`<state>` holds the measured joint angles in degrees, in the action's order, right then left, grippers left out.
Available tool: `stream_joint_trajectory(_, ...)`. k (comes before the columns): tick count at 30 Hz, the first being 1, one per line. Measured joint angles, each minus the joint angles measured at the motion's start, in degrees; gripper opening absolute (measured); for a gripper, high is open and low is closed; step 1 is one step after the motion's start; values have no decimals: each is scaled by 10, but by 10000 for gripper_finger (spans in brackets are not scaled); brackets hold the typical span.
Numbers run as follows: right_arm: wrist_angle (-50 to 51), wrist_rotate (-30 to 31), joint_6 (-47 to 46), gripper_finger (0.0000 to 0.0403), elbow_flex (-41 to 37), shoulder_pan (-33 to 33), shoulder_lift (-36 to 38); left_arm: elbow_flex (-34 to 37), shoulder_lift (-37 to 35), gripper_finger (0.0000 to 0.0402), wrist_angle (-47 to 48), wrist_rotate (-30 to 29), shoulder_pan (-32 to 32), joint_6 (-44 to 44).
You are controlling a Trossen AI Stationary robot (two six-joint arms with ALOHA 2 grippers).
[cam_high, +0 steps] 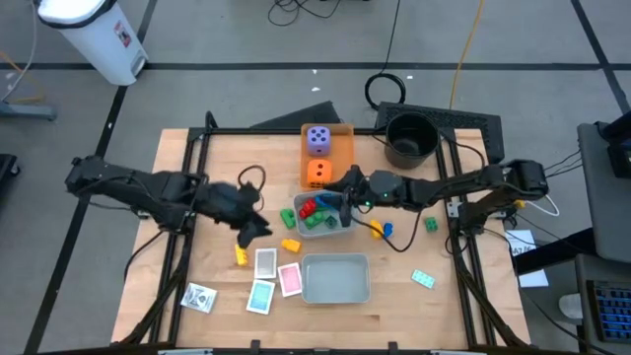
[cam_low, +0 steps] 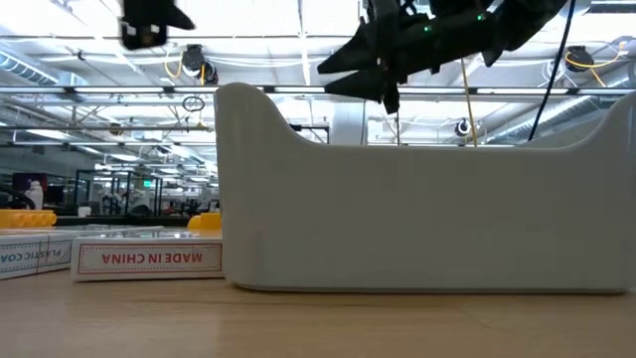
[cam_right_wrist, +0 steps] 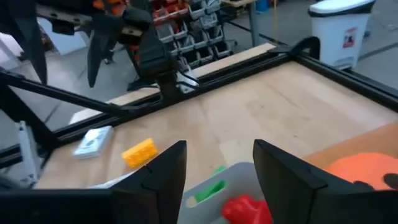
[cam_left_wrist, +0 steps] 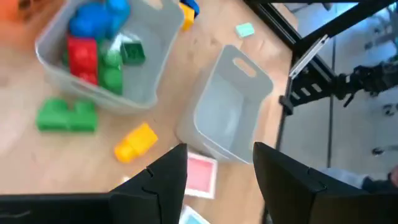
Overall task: Pick & Place Toys
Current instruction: Put the left yellow game piece into the top gray bin
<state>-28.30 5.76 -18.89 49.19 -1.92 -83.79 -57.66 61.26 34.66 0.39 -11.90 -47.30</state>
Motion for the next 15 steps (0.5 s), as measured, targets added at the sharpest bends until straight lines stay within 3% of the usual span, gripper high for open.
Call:
stream_joint_trajectory(10, -2, 1, 0, 172, 0, 48, 3, -1, 29, 186, 120, -135, -152, -322)
stream_joint_trajectory(15, -2, 1, -2, 171, 0, 54, 2, -1, 90, 186, 181, -143, -198, -479)
